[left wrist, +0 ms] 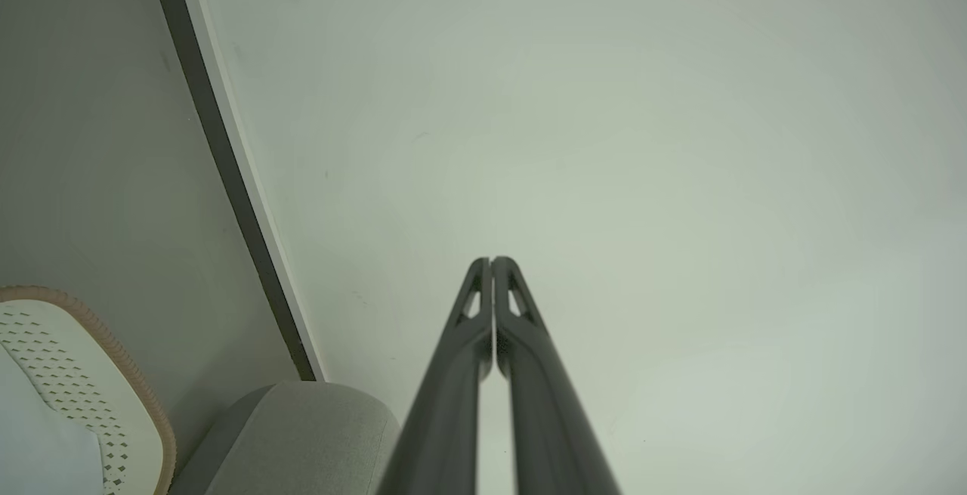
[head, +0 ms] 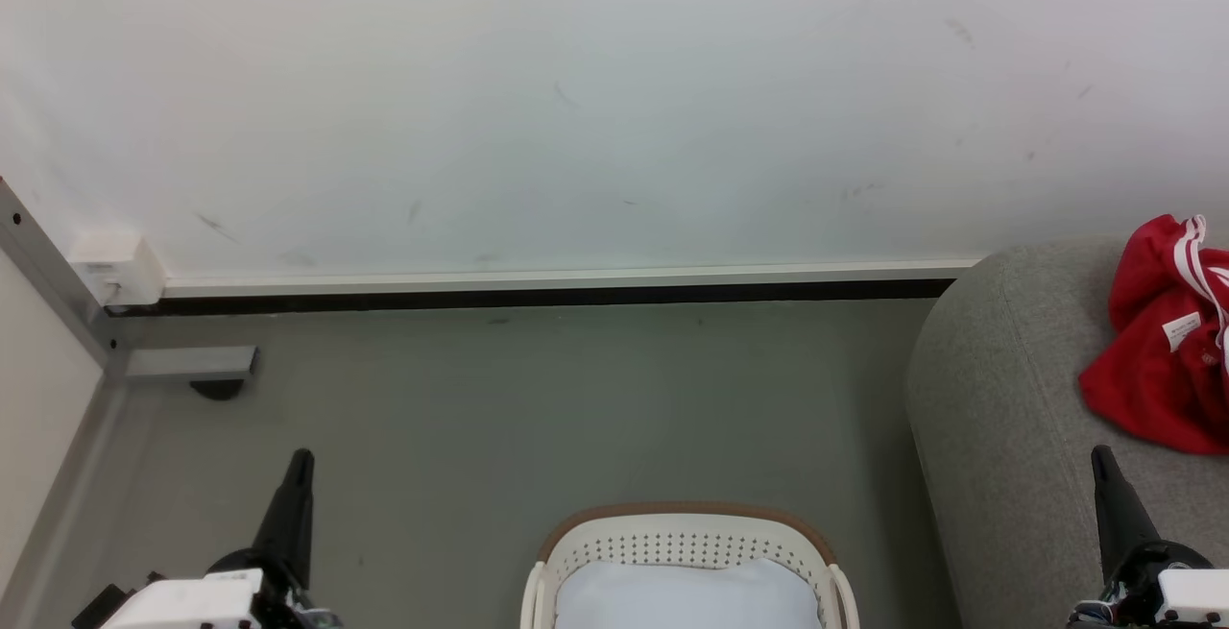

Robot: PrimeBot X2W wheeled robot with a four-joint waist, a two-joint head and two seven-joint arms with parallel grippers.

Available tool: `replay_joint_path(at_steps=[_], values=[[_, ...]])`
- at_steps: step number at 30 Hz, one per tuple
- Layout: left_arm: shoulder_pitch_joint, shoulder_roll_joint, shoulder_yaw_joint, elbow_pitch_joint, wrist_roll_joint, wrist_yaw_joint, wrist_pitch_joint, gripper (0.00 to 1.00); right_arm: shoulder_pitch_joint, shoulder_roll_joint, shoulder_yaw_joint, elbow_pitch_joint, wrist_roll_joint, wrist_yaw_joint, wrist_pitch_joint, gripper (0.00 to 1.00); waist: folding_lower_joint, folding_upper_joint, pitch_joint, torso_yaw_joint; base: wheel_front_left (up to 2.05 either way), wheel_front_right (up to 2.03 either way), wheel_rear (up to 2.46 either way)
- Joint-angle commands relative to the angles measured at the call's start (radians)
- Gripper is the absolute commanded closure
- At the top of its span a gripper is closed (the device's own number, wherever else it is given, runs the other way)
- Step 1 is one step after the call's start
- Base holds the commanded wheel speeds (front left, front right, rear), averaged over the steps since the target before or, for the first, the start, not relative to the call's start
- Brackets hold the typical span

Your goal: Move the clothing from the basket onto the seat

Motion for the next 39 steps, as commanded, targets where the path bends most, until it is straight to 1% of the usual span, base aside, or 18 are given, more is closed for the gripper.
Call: replay_joint_path(at_steps=[1,39], values=[[-0.007,0.007,0.002,-0.001,-0.014,-0.004,0.005,1.00,-0.011,-0.001,-0.004,-0.005,0.005,-0.002,0.003,1.00,0.0000,0.0000,0.000,0.000,0.00,0.00,0.00],[-0.007,0.007,0.002,0.000,-0.014,-0.004,0.005,1.00,-0.011,0.003,-0.010,-0.004,-0.003,-0.002,0.007,1.00,0.0000,0.0000,0.000,0.000,0.00,0.00,0.00]])
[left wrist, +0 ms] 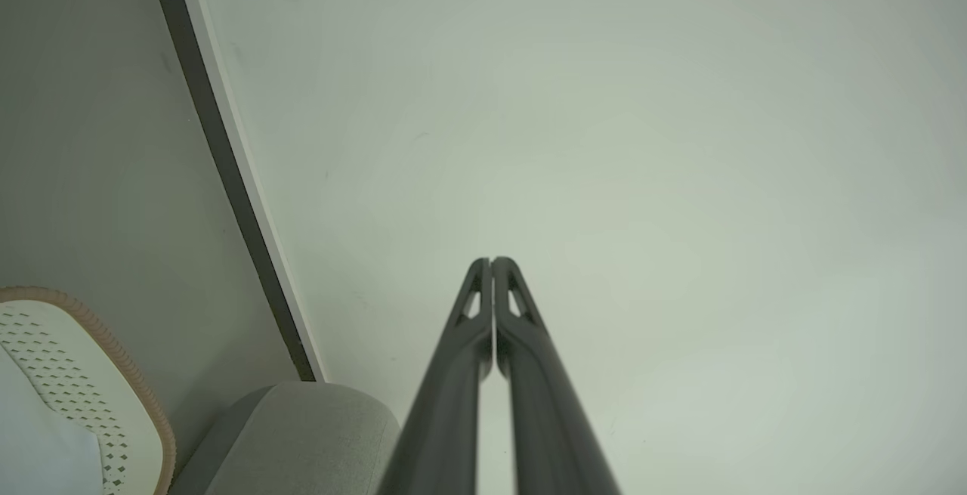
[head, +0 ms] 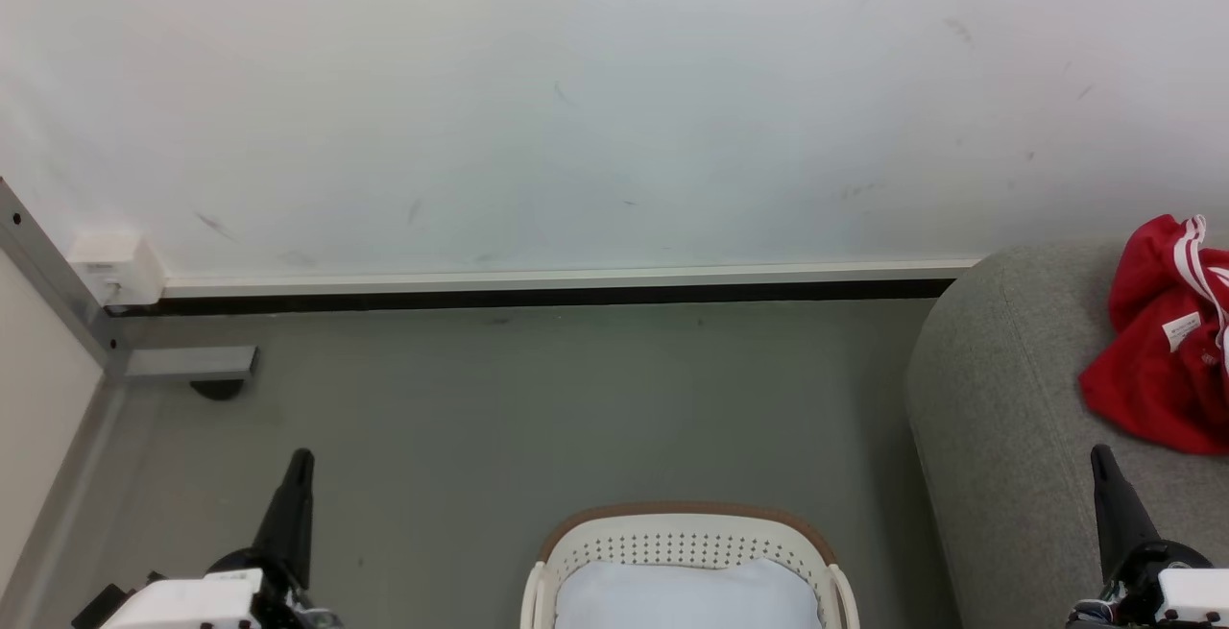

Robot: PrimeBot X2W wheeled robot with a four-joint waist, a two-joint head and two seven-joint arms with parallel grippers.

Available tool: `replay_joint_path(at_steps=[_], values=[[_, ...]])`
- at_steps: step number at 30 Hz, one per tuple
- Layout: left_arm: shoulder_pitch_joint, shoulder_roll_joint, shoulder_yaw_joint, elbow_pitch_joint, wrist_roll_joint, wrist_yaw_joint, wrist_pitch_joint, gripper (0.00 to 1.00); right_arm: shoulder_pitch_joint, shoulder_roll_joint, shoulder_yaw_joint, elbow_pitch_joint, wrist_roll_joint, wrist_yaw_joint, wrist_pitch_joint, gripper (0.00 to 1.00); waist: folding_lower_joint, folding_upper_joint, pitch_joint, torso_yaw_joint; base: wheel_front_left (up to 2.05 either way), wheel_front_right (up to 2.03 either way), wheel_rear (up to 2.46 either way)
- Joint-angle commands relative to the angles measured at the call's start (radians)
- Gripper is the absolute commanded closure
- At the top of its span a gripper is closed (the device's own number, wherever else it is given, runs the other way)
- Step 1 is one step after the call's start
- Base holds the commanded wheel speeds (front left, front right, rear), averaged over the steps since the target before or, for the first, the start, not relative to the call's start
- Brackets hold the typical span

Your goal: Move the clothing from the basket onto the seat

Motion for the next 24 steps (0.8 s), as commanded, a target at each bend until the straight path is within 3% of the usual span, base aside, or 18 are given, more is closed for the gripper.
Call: replay_joint_path(at_steps=[1,24], values=[[-0.007,0.007,0.002,-0.001,-0.014,-0.004,0.005,1.00,-0.009,-0.003,-0.004,-0.004,-0.003,-0.002,0.002,1.00,0.0000,-0.0001,0.000,0.000,0.00,0.00,0.00],[-0.007,0.007,0.002,-0.001,-0.014,-0.004,0.005,1.00,-0.009,-0.001,-0.007,-0.004,-0.004,-0.002,0.005,1.00,0.0000,-0.0001,0.000,0.000,0.00,0.00,0.00]])
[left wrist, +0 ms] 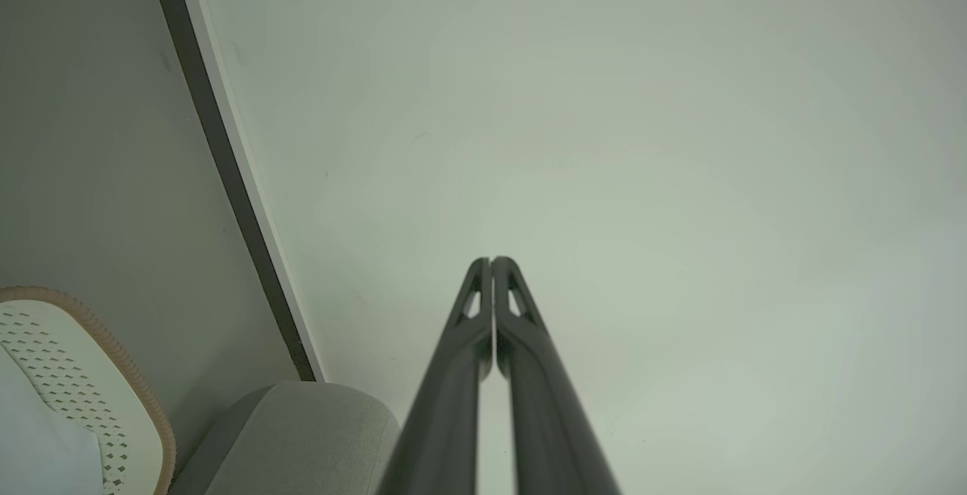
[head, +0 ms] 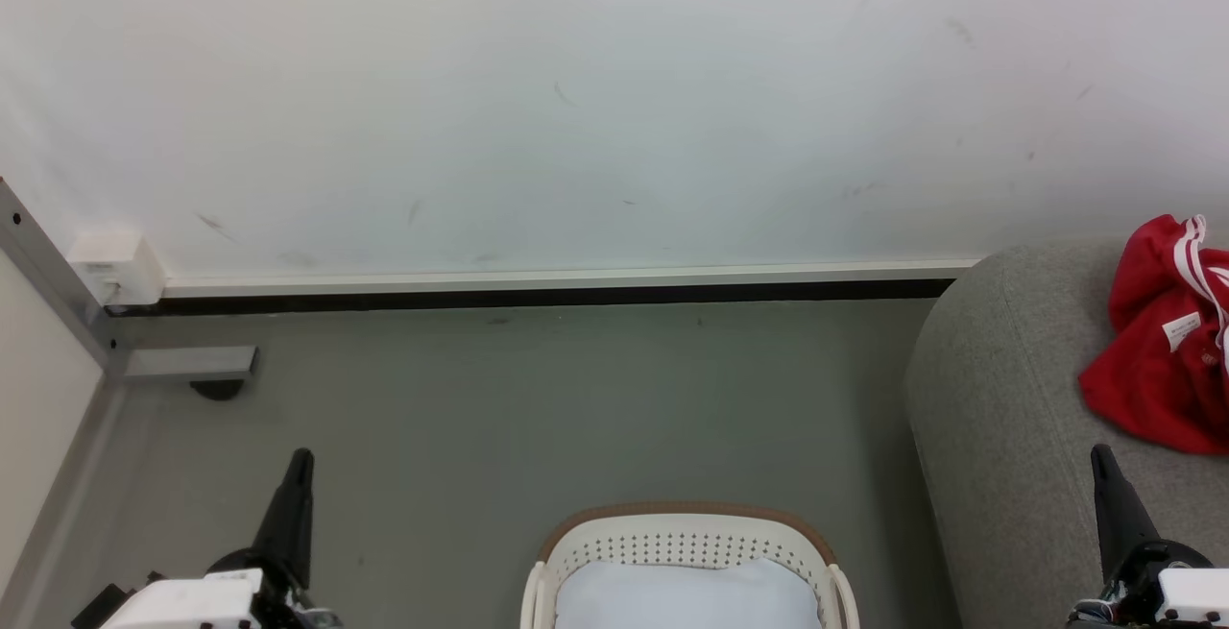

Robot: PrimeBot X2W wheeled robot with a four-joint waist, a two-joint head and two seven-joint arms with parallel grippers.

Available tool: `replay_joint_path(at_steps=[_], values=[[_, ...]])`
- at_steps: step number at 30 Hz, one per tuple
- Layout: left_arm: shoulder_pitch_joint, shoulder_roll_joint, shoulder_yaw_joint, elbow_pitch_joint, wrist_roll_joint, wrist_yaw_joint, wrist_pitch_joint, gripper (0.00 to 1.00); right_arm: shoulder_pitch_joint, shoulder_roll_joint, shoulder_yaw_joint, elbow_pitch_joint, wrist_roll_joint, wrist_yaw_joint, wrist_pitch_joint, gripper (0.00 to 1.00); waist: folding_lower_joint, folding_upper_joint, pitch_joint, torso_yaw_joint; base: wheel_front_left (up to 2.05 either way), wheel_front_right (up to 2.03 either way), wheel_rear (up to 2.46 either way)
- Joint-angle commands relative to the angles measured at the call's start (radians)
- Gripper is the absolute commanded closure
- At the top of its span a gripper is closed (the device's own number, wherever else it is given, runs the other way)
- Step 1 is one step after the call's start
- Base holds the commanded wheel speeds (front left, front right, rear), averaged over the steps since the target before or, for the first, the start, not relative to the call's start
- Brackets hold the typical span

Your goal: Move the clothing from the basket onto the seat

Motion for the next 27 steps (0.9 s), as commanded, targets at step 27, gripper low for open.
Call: replay_joint_path(at_steps=[27], values=[[-0.007,0.007,0.002,0.000,-0.014,-0.004,0.005,1.00,-0.008,0.000,-0.007,-0.003,-0.004,-0.002,0.005,1.00,-0.0001,0.0000,0.000,0.000,0.00,0.00,0.00]])
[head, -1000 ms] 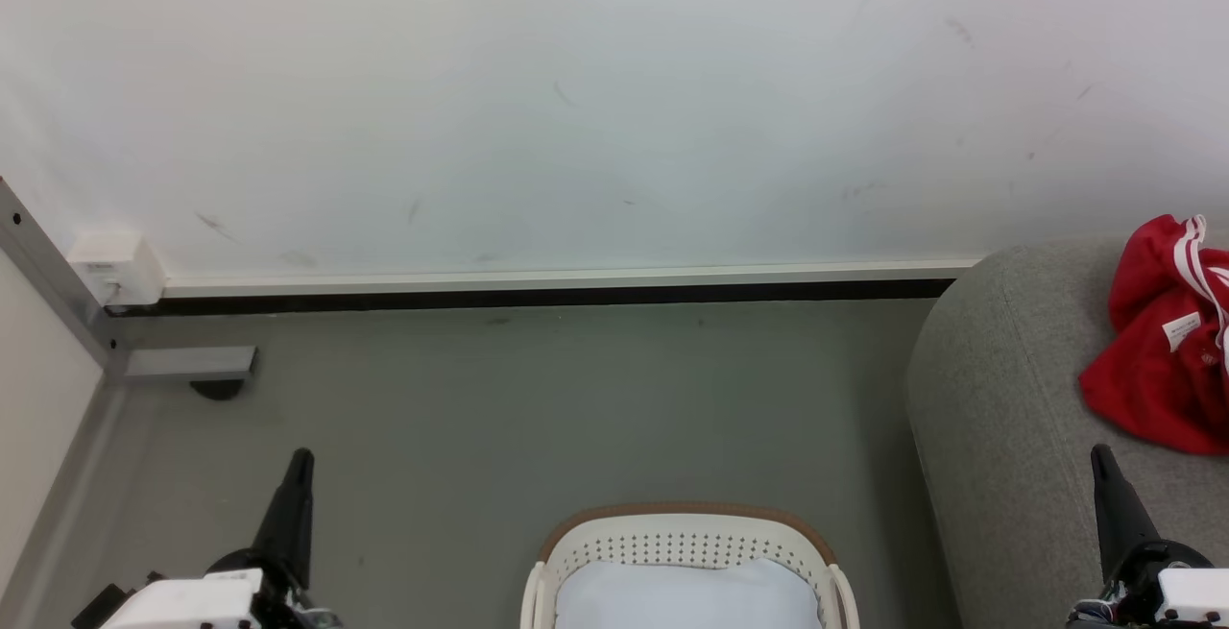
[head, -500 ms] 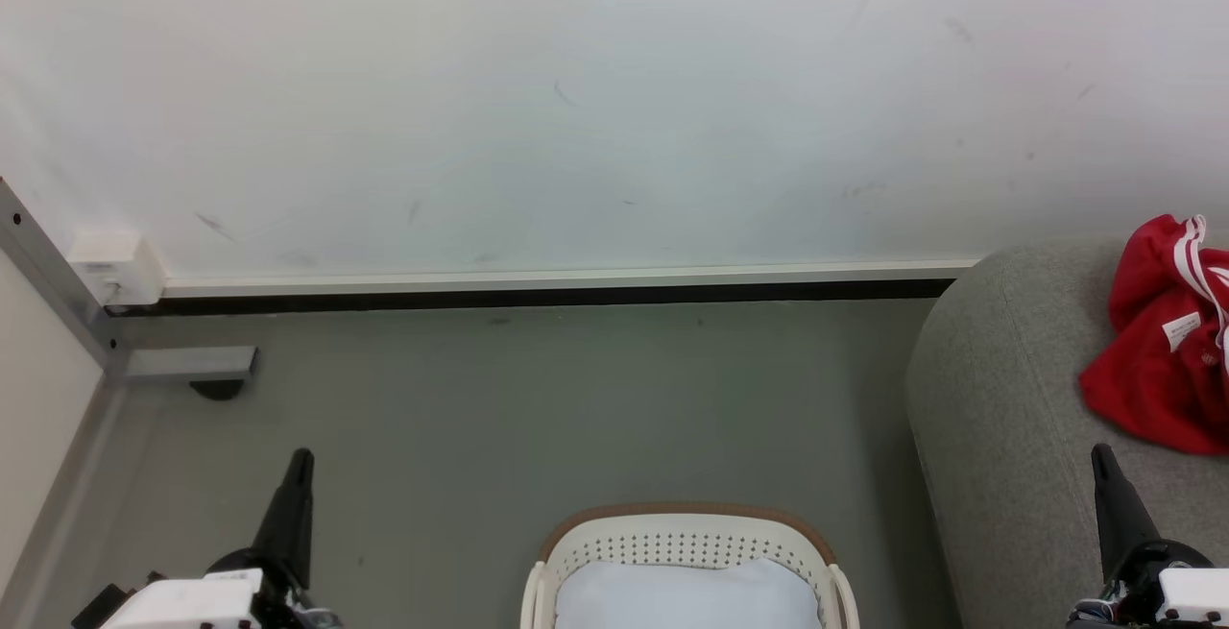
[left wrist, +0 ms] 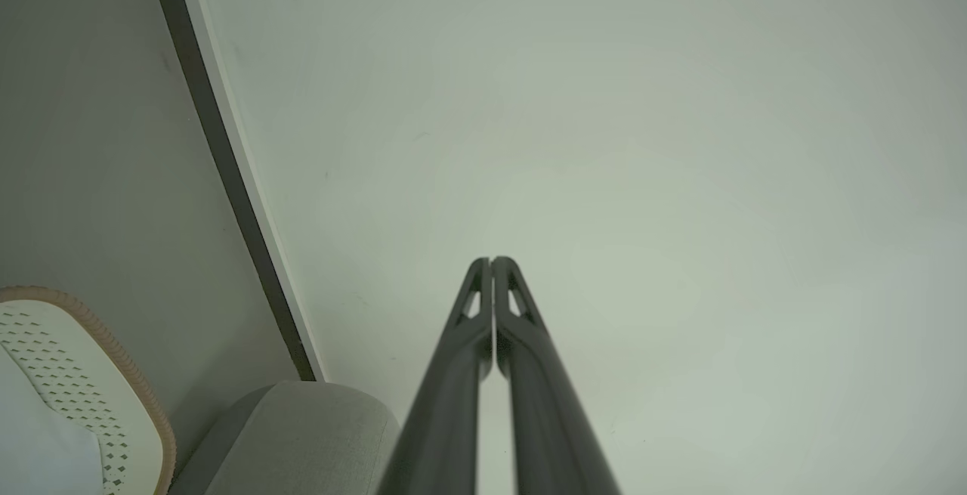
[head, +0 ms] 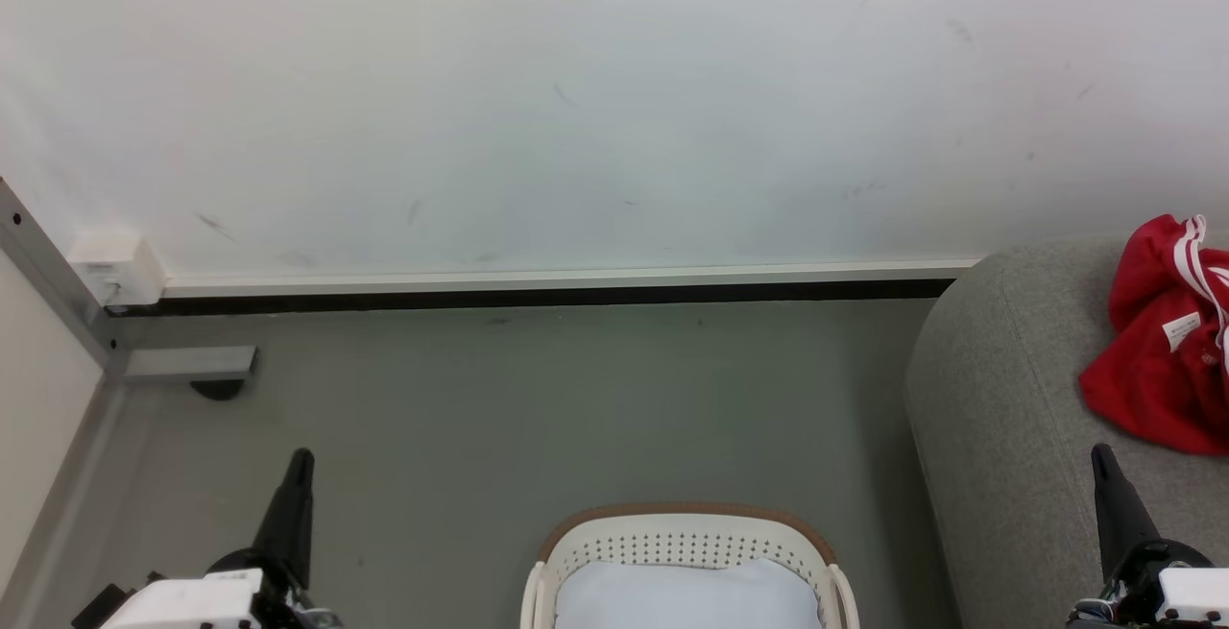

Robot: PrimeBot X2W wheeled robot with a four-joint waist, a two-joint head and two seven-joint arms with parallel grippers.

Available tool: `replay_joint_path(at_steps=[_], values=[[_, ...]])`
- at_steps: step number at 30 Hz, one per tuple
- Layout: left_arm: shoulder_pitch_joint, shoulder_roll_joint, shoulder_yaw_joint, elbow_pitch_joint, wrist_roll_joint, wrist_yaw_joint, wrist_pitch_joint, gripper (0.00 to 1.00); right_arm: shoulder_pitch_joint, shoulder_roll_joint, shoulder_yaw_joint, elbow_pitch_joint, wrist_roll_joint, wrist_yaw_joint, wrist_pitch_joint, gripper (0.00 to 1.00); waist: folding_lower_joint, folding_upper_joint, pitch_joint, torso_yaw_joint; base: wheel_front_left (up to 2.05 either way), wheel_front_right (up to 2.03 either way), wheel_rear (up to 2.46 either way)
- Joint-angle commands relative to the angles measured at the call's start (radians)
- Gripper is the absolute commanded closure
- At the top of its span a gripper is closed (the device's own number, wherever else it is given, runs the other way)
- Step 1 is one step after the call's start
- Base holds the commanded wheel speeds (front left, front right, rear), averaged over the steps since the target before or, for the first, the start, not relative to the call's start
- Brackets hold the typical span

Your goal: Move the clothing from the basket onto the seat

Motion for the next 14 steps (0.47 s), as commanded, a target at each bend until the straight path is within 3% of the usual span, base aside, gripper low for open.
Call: replay_joint_path(at_steps=[1,14], values=[[-0.007,0.006,0.002,0.000,-0.014,-0.004,0.005,1.00,-0.007,-0.003,-0.003,-0.003,-0.003,-0.002,0.003,1.00,0.0000,0.0000,0.000,0.000,0.00,0.00,0.00],[-0.007,0.006,0.002,0.000,-0.014,-0.004,0.005,1.00,-0.007,-0.001,-0.004,-0.003,-0.004,-0.002,0.004,1.00,0.0000,0.0000,0.000,0.000,0.00,0.00,0.00]])
